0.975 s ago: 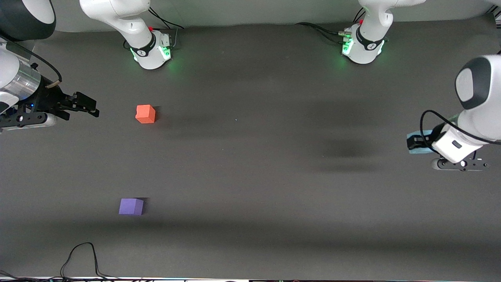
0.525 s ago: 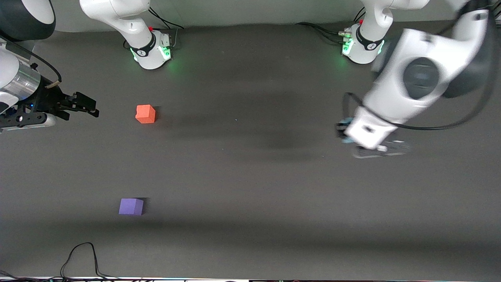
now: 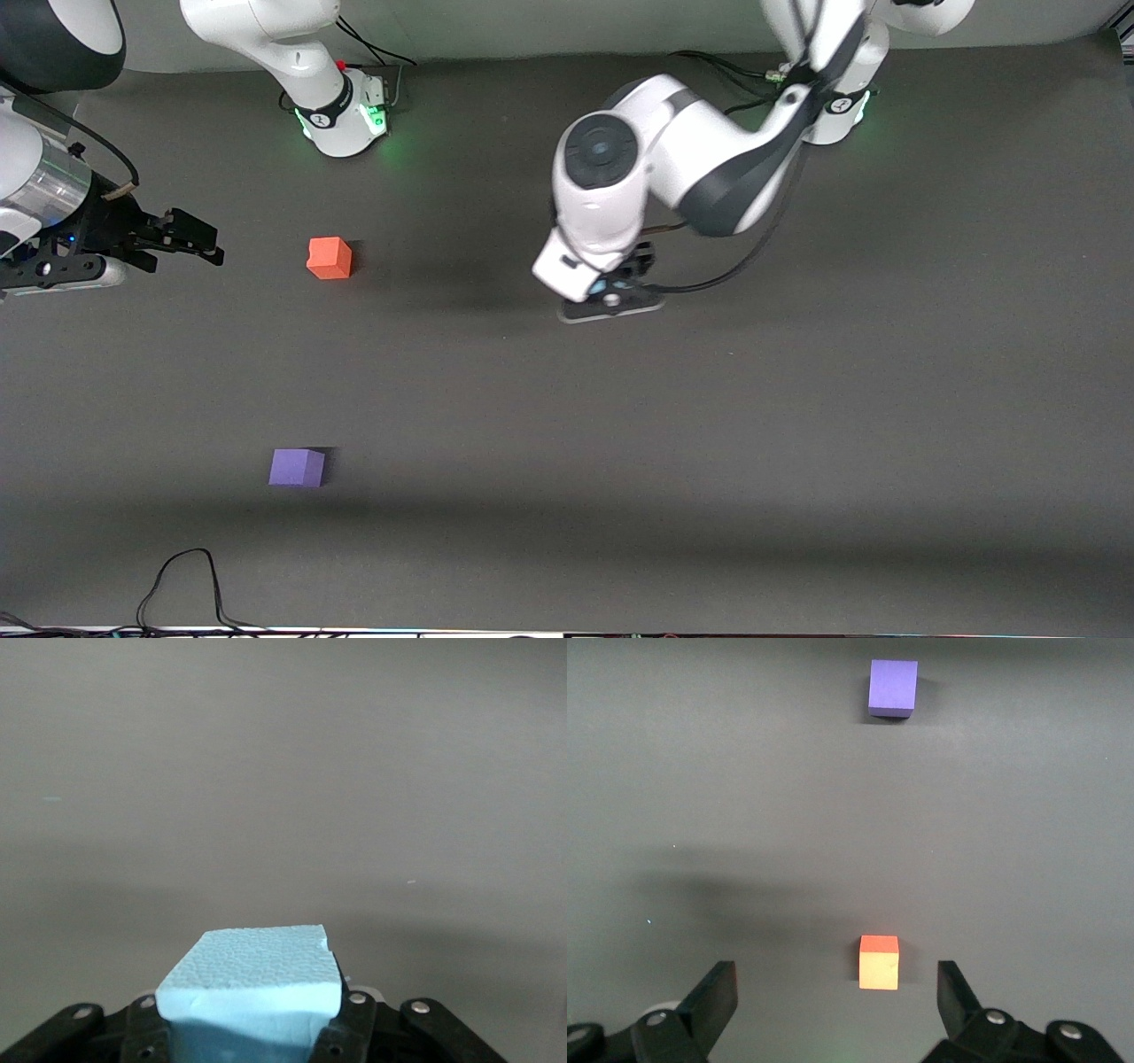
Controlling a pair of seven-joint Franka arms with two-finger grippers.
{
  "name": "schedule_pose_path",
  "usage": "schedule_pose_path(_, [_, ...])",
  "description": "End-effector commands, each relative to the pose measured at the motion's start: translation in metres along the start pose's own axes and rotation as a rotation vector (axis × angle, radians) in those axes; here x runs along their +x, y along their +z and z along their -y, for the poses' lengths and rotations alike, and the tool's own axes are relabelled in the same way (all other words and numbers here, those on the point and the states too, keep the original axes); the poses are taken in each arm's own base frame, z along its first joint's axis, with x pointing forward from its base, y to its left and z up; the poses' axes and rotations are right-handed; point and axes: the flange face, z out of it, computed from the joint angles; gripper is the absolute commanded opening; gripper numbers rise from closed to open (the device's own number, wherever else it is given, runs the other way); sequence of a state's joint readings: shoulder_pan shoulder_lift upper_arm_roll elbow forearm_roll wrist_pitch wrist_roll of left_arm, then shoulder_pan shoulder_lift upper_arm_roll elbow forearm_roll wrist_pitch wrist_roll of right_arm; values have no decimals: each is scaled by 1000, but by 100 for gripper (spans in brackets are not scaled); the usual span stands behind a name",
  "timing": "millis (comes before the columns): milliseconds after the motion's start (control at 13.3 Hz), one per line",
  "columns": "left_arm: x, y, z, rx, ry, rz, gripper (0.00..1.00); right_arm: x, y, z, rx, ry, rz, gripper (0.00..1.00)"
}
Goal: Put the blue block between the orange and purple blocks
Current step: 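Carry the blue cube with the left gripper toward the table's middle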
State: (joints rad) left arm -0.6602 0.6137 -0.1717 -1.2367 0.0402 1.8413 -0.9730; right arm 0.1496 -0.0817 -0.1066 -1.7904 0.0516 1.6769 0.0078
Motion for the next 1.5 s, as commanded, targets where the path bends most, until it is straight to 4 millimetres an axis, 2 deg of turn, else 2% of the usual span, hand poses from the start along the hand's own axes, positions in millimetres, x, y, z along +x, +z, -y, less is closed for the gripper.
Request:
schedule_pose_path(0, [1,58,-34,-22,-18,-45,31,2,-5,1,15,-2,0,100])
schedule_pose_path(150, [-11,108,-48,-10,14,-73,31,2,-5,1,15,-2,0,100])
schedule_pose_path(225, [-14,136,-50,1,21,-84,31,2,-5,1,15,-2,0,100])
schedule_pose_path(375, [-24,180,-57,27,40,-116,31,2,-5,1,15,-4,0,100])
schedule_pose_path(525, [-40,214,-64,50,51,-130,32,2,-5,1,15,-7,0,100])
schedule_pose_path(600, [-45,223,-66,51,49,-139,32,2,-5,1,15,-9,0,100])
schedule_pose_path(675, [-46,227,-66,55,48,-141,33,2,-5,1,15,-10,0,100])
schedule_pose_path(750, [-47,231,-66,60,50,-138,39,2,-6,1,15,-10,-1,100])
schedule_pose_path(825, [-45,231,-65,62,58,-140,58,2,-6,1,15,-10,-1,100])
schedule_pose_path(900, [-44,231,-64,64,62,-140,91,2,-6,2,15,-6,-1,100])
schedule_pose_path(975, [-44,230,-64,64,61,-140,100,2,-8,1,15,-3,-4,100])
schedule_pose_path(1125, [-42,216,-65,56,49,-145,100,2,-10,1,15,-1,-7,100])
schedule_pose_path(1275, [-35,181,-60,78,26,-134,100,2,-11,2,15,-2,-10,100])
schedule_pose_path(1425, [-19,143,-45,104,-13,-111,100,3,-14,3,15,-7,-16,100])
